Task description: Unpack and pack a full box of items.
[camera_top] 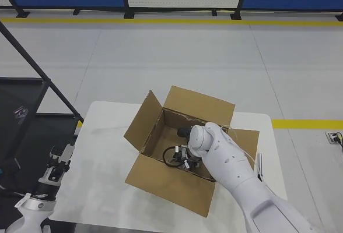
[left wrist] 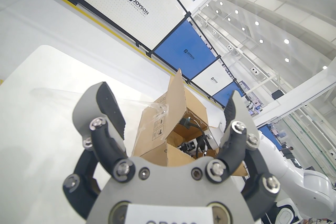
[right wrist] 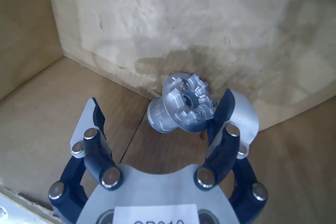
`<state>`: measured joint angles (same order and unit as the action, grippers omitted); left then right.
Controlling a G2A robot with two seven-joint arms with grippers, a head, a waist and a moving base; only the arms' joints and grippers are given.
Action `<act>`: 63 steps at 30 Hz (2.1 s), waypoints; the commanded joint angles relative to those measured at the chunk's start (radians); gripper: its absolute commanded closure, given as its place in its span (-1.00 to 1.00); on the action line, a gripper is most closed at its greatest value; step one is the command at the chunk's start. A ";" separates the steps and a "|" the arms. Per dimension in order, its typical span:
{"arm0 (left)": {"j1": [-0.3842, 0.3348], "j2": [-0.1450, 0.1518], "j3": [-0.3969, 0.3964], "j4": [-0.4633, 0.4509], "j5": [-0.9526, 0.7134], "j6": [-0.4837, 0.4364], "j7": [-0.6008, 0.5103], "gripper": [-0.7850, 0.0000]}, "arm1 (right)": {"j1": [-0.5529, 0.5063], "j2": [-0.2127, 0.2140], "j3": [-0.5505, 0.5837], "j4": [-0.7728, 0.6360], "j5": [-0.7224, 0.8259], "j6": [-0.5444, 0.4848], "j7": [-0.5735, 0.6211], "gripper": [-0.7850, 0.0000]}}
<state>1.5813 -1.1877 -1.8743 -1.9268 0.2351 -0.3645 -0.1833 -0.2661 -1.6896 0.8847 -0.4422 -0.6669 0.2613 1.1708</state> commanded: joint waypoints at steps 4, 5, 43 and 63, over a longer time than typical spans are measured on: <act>0.010 -0.001 0.001 -0.004 0.004 -0.008 0.003 -1.00 | 0.006 -0.009 0.002 0.044 0.021 -0.034 -0.040 -1.00; 0.012 -0.001 0.001 -0.005 0.005 -0.009 0.003 -1.00 | 0.007 -0.010 0.001 0.049 0.022 -0.037 -0.044 -1.00; 0.040 -0.003 0.002 -0.022 0.012 -0.036 0.008 -1.00 | -0.214 0.126 0.176 -0.459 -0.114 0.018 -0.155 1.00; 0.013 -0.005 0.063 -0.074 0.091 0.013 0.014 -1.00 | -0.879 0.243 0.459 -1.485 -0.393 -0.039 -0.333 1.00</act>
<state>1.5969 -1.1926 -1.8215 -1.9952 0.3165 -0.3551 -0.1698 -1.1019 -1.4509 1.3165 -1.8773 -1.0578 0.2351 0.8435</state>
